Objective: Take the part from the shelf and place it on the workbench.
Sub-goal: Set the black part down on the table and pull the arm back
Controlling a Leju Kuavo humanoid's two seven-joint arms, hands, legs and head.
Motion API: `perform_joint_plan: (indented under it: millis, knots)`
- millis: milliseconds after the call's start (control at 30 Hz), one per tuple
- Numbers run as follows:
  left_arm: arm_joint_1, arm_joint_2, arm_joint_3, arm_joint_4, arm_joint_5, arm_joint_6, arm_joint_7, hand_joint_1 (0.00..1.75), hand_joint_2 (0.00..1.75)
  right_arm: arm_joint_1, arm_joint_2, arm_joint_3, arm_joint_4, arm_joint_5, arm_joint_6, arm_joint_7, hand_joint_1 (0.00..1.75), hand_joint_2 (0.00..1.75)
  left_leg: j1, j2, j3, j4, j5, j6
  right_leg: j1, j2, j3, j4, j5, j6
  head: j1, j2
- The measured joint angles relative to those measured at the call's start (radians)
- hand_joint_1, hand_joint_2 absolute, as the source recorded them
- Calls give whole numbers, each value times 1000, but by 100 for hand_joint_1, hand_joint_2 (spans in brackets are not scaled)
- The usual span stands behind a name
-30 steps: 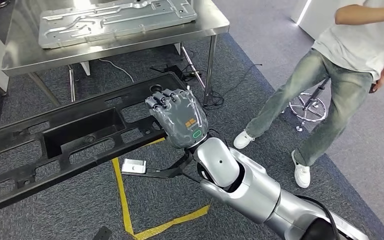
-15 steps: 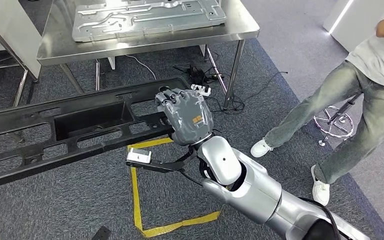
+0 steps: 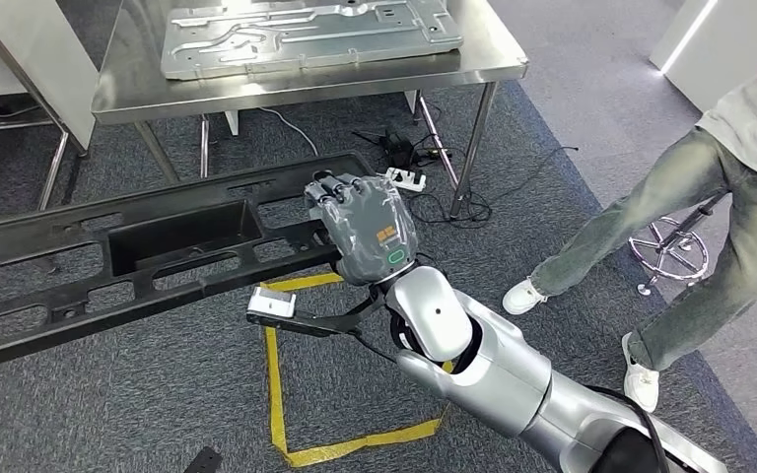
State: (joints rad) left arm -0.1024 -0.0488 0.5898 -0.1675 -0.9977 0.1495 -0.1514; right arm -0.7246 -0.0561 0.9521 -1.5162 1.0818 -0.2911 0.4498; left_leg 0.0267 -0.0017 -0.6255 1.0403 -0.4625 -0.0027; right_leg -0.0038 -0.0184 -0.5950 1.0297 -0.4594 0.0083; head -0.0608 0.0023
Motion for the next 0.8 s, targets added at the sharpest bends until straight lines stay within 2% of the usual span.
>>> perform_joint_plan:
  millis: [67,100,167,200,233,267,333,367,400,467,533,567,600,700,733,767,800]
  knots:
    - [1,0,0,0,0,-2,-2,0,175,-1,0,0,1,-1,8,1,175,175,1,-2,2,-4,3,14,-3,3,-12,30,-23,7,3,0]
    - [1,0,0,0,0,-2,-3,0,175,-1,0,0,1,-1,10,2,175,175,2,-3,4,-6,4,20,-5,5,-32,73,-49,11,5,0]
    - [0,0,0,0,-1,-3,-4,0,175,-1,0,0,2,-2,12,2,175,175,0,-5,3,-6,3,27,-6,8,-97,209,-109,16,9,0]
    - [1,0,0,0,-1,-3,-5,0,175,0,0,0,3,-2,13,2,175,175,-1,-6,4,-6,3,28,-6,8,-126,264,-125,16,9,0]
    - [1,0,0,0,-1,-3,-5,0,175,1,-1,0,5,-2,15,2,175,175,-3,-9,4,-6,3,29,-6,8,-140,289,-123,15,10,0]
    - [1,0,0,0,-1,-3,-5,0,175,1,-1,0,6,-3,16,3,175,175,-4,-12,6,-6,2,29,-5,9,-135,271,-100,11,10,0]
    - [1,0,0,0,-1,-3,-5,0,175,0,-1,0,7,-3,17,3,175,175,-6,-18,9,-6,1,28,-2,15,-79,144,-29,-3,10,0]
    - [0,-1,0,0,-1,-3,-5,0,175,-1,-1,0,7,-3,17,3,175,175,-8,-20,9,-6,1,27,1,19,-48,78,-4,-10,9,0]
    - [0,-2,0,0,-1,-3,-5,0,175,-2,-1,0,7,-3,17,3,175,175,-8,-22,8,-6,1,24,4,22,-27,32,9,-15,9,0]
    - [1,-4,0,0,-1,-4,-5,0,175,-4,-1,0,7,-3,17,3,175,175,-8,-23,4,-8,4,15,10,24,-14,3,9,-20,10,0]
    - [2,-2,0,0,-1,-4,-5,0,175,-4,-1,0,8,-3,17,3,175,175,-7,-21,4,-8,1,4,5,22,-9,-8,16,-23,10,0]
    - [2,-2,0,0,-1,-4,-5,0,175,-5,-1,0,8,-3,17,3,175,175,-7,-18,-2,7,-10,0,2,20,-5,-14,19,-27,9,0]
    - [1,-1,0,0,-1,-4,-5,0,175,-6,0,0,8,-3,18,3,175,175,-7,-16,-18,42,-32,-4,-1,18,-2,-20,22,-30,8,0]
    - [1,-1,0,0,-1,-4,-5,0,175,-7,0,0,10,-3,21,3,175,175,-5,-11,-101,216,-109,-12,1,14,-1,-21,21,-35,6,0]
    - [2,0,0,0,-1,-4,-5,0,175,-6,0,0,12,-3,23,3,175,175,-4,-11,-116,245,-111,-14,1,14,-1,-20,20,-36,7,0]
    - [3,0,0,0,-1,-4,-5,0,175,-5,0,0,13,-3,24,3,175,175,-4,-10,-114,240,-96,-15,1,13,-1,-19,19,-36,6,0]
    - [3,0,0,0,-1,-4,-5,0,175,-5,0,0,14,-3,25,3,175,175,-4,-8,-93,196,-65,-15,1,14,-1,-15,17,-34,6,0]
